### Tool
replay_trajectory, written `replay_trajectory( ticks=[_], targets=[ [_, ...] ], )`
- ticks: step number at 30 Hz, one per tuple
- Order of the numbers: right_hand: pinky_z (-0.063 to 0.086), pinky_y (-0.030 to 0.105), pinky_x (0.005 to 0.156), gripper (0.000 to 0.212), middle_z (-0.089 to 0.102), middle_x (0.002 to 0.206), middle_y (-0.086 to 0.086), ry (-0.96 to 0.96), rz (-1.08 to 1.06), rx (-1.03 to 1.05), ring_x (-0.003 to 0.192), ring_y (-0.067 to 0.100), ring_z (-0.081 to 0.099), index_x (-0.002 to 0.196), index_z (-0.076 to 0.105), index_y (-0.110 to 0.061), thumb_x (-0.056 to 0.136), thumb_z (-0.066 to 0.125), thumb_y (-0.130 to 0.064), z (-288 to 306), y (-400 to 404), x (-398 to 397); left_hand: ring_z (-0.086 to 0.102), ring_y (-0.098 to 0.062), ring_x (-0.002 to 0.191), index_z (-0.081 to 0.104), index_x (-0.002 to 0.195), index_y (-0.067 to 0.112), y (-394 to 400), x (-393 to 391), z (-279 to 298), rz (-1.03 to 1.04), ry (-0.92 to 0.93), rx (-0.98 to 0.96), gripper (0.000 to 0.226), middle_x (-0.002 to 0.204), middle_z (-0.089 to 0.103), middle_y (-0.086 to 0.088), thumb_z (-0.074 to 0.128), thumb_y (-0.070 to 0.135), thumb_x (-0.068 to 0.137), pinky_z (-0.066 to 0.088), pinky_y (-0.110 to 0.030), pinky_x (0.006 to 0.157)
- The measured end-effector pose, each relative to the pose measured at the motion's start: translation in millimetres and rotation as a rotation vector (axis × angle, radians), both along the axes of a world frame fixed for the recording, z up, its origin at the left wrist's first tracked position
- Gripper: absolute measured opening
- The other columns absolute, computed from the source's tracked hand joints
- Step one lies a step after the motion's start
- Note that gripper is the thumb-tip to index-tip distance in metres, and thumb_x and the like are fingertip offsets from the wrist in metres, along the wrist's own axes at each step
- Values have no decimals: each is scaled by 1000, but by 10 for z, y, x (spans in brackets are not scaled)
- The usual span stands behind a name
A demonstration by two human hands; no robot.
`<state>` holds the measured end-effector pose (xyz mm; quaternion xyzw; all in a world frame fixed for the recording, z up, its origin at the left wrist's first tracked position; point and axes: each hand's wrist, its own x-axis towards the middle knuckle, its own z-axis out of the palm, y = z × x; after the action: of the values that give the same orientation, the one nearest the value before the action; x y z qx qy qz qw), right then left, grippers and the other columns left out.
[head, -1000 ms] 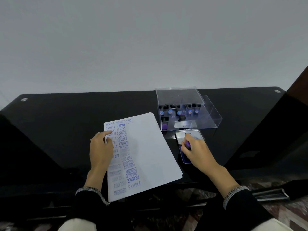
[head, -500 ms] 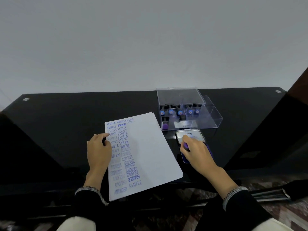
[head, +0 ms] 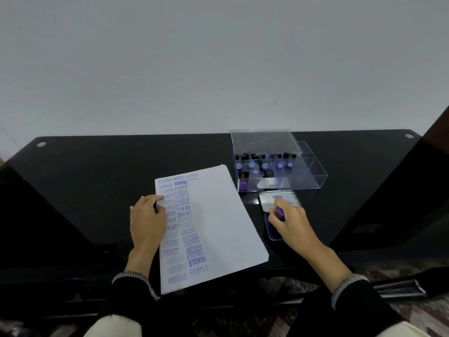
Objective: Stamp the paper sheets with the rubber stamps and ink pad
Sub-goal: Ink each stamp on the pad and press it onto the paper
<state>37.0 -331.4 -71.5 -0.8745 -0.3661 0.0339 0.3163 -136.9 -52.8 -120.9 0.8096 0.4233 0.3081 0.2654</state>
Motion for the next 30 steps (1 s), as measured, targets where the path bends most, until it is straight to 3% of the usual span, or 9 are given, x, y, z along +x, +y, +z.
replay_trajectory(
  ticks=[3,6,10,13,16,21,24,28,30],
  targets=[
    [35,26,51,19,51,61,1,-94,32,-76,56,16,46,76,45,-11,91,56,-12,18,30,-14,56,-21,116,66,113,17,-13,4,4,11,8,2,23,119,61,0,53,12,94,32,-54,112],
    [38,30,53,20,52,62,3,-193,54,-168,57,19,47,76,41,-13,92,53,-13,34,93,-49,58,-21,112,66,113,17,-15,8,29,11,12,16,23,118,62,0,53,13,94,40,-54,105],
    [34,26,50,22,48,58,2,-42,-9,-41,53,14,41,72,43,-10,89,57,-10,37,32,-20,55,-20,113,66,113,15,-29,16,55,19,34,32,24,121,61,-2,53,12,93,40,-50,105],
    [36,29,50,19,51,62,2,-189,26,-188,57,19,47,77,41,-12,92,52,-14,59,95,-80,51,-22,117,65,114,16,-26,16,106,15,120,47,25,123,58,-2,52,13,93,35,-47,108],
    [27,24,46,16,45,66,-2,-299,41,-326,61,19,43,83,36,-15,96,46,-17,115,191,-159,48,-24,118,62,112,20,-1,3,146,6,224,88,22,122,56,-1,52,18,93,31,-46,104],
    [36,28,58,11,61,82,2,-411,-39,-479,68,19,47,104,49,-16,98,41,-22,258,360,-288,43,-20,113,55,103,23,1,-5,134,-6,240,127,15,115,51,4,52,35,93,28,-42,99],
    [37,31,56,15,59,76,-1,-302,-69,-238,66,22,53,101,44,-16,97,43,-31,331,597,-450,39,-16,116,49,101,27,7,5,145,-35,231,121,16,118,47,8,53,39,92,26,-41,101],
    [36,32,55,16,53,76,3,260,47,101,64,20,49,91,40,-9,92,50,-22,360,1082,-511,35,-15,125,45,108,31,19,-2,129,-99,259,117,22,126,46,11,50,43,90,23,-40,107],
    [38,30,58,14,59,87,9,358,88,125,69,19,50,97,39,-9,95,47,-21,320,1343,-401,31,-17,133,45,120,32,28,-2,111,-122,308,139,33,136,43,10,47,46,90,20,-42,111]
  ],
)
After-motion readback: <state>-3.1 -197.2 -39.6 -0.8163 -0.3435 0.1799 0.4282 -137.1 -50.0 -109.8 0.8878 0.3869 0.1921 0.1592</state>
